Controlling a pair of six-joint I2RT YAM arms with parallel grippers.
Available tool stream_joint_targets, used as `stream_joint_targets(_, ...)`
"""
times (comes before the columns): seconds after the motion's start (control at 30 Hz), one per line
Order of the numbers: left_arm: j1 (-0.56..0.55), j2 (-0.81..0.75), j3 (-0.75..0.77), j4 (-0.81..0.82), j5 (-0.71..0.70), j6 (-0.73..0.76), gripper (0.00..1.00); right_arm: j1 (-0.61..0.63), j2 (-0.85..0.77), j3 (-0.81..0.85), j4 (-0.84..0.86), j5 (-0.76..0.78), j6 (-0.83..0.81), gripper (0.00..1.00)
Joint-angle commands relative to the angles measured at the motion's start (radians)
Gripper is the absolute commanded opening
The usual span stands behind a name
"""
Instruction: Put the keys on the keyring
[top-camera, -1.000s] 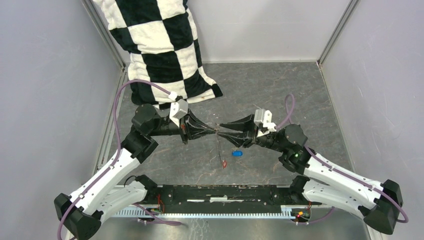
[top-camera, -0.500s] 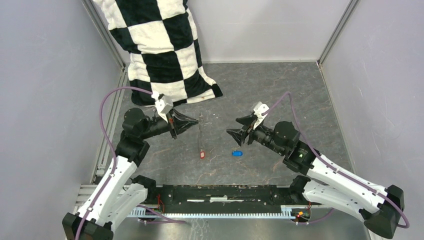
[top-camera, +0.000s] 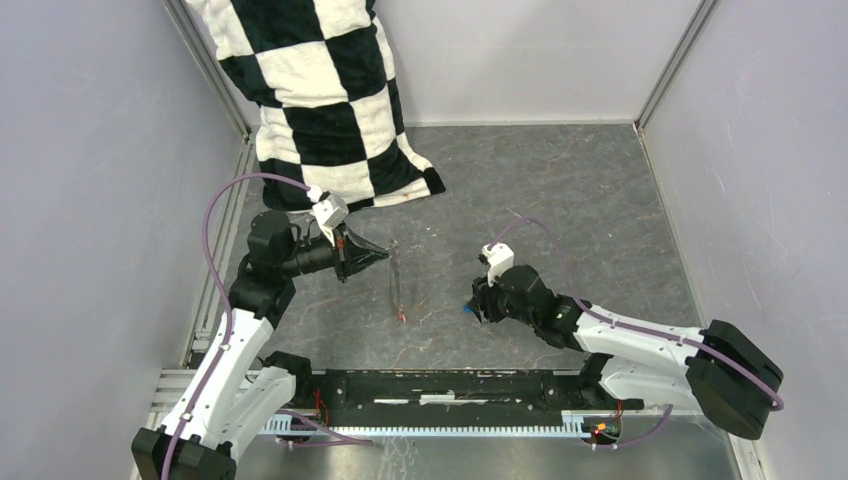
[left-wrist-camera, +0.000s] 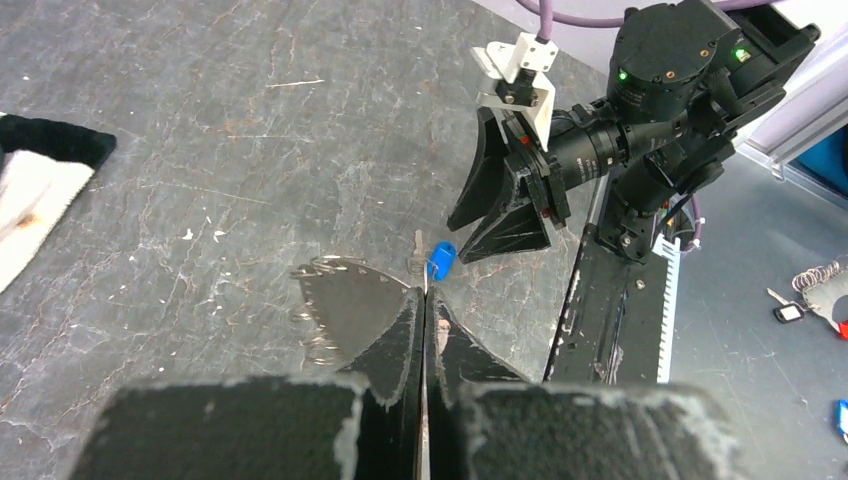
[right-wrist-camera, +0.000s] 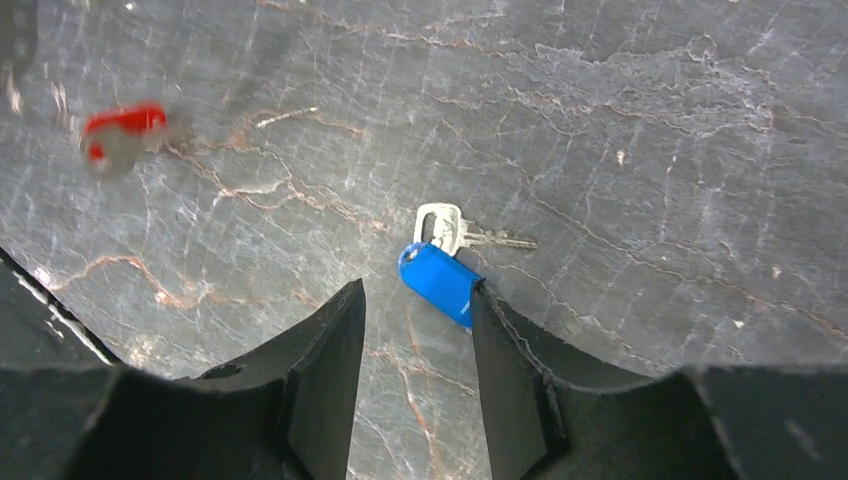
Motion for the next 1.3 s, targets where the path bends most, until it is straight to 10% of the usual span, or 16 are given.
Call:
stream_joint_targets(0.0,0.007,-0.015,0.048,-0.03,0.036,0.065,0.02,0.022,0.04,0.007,0.116,0.07,0.1,0.48)
stream_joint_targets(1.27,0.007,-0.119,0.008,-0.03,-0.01,0.028,0.02,0.096,0.312,0.12,0.117,0.226,0.127,0.27)
